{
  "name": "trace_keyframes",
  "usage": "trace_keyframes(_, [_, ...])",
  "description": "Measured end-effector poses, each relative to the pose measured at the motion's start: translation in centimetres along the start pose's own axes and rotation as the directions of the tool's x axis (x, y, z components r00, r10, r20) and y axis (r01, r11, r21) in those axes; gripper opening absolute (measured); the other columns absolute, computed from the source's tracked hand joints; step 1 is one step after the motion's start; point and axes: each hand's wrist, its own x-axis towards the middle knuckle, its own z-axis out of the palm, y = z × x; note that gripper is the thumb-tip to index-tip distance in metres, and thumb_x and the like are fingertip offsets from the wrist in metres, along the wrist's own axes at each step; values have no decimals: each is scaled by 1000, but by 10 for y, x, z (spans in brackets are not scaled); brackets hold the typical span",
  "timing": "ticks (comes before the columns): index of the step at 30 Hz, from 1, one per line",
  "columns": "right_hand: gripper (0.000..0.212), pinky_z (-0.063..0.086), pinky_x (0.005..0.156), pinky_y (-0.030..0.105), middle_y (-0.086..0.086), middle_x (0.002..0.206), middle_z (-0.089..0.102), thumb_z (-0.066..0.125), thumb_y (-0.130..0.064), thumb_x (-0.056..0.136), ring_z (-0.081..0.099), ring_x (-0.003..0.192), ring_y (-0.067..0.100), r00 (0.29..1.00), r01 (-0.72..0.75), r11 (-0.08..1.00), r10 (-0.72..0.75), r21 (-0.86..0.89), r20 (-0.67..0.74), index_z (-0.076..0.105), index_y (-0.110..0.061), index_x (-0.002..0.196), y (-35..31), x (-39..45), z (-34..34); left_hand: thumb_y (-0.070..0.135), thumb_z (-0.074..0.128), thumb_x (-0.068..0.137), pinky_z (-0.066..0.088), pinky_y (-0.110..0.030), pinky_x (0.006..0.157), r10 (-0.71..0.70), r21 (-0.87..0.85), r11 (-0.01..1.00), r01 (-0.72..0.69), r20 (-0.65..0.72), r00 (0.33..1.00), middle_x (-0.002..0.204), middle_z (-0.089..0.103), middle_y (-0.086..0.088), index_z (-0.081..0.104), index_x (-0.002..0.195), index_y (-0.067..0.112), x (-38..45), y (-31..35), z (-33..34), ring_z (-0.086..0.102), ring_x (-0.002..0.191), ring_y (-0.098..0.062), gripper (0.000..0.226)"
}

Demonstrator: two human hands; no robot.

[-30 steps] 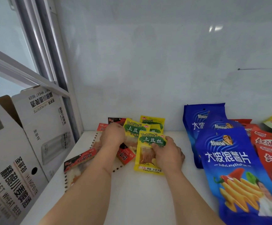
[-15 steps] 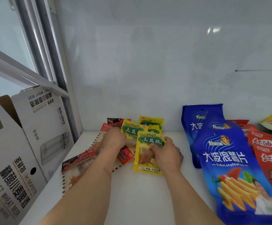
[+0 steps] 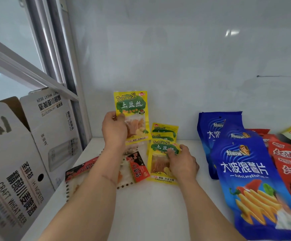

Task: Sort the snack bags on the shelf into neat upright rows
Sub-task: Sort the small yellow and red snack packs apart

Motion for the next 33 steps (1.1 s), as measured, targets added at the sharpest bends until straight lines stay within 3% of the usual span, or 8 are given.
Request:
trace_keyframes(5, [52,38,98,42,13,125,64,20,-47,104,56,116,34,1000,-31,994,31,109,-1,50,-19,135,-3,1,-5,16,59,98,52,-38,77,-90,50,995,86,88,992,91,70,-3,64,94,20,-22,-4,-5,64,85,-23,8])
trace_keyframes(12, [80,27,116,47,11,147,50,4,-66,97,44,136,32,981,-190,869,148,457,125,46,-19,146,-9,1,-20,11,60,88,52,-38,63,-247,266,951,157,349,904,75,67,-21,63,83,7,-82,-36,-11,61,62,-31,7])
trace_keyframes(15, [90,29,115,51,9,142,54,3,-77,88,47,133,31,974,-221,840,160,496,162,51,-24,141,-10,1,-19,13,59,93,42,-32,60,-255,397,913,96,371,893,71,62,-9,57,80,12,-96,-42,-8,53,62,-25,13])
trace_keyframes(18, [114,38,108,51,6,123,67,-7,-93,64,59,117,28,975,-202,872,134,446,180,62,-27,126,-11,1,-18,18,57,95,38,-33,60,-210,504,863,-25,403,891,84,64,-5,57,92,12,-103,-38,-6,56,74,-23,7])
trace_keyframes(20, [98,40,105,48,3,111,71,-5,-83,79,62,109,25,976,-174,905,107,387,188,65,-26,117,-11,2,-18,20,56,95,45,-35,69,-195,595,795,-118,435,879,100,68,-9,58,107,10,-107,-35,-4,62,90,-28,16])
trace_keyframes(24, [79,39,103,44,2,117,67,3,-69,94,59,112,27,984,-114,951,67,288,167,62,-24,121,-9,6,-19,14,55,94,48,-39,87,-181,657,728,-197,461,869,125,59,-14,47,125,7,-112,-33,1,60,111,-33,33])
trace_keyframes(28, [84,39,102,45,6,127,63,2,-75,89,57,118,29,987,-61,975,27,215,158,53,-25,133,-6,11,-13,18,58,95,26,-38,116,-142,660,707,-252,482,865,158,29,-15,24,151,2,-103,-32,9,30,146,-31,67])
trace_keyframes(33, [69,34,103,44,10,137,57,12,-64,98,52,126,32,986,-31,994,12,107,168,40,-21,144,-4,15,-12,41,52,94,16,-45,124,-205,752,579,-316,510,836,162,31,-12,28,153,7,-73,-40,27,17,153,-29,72])
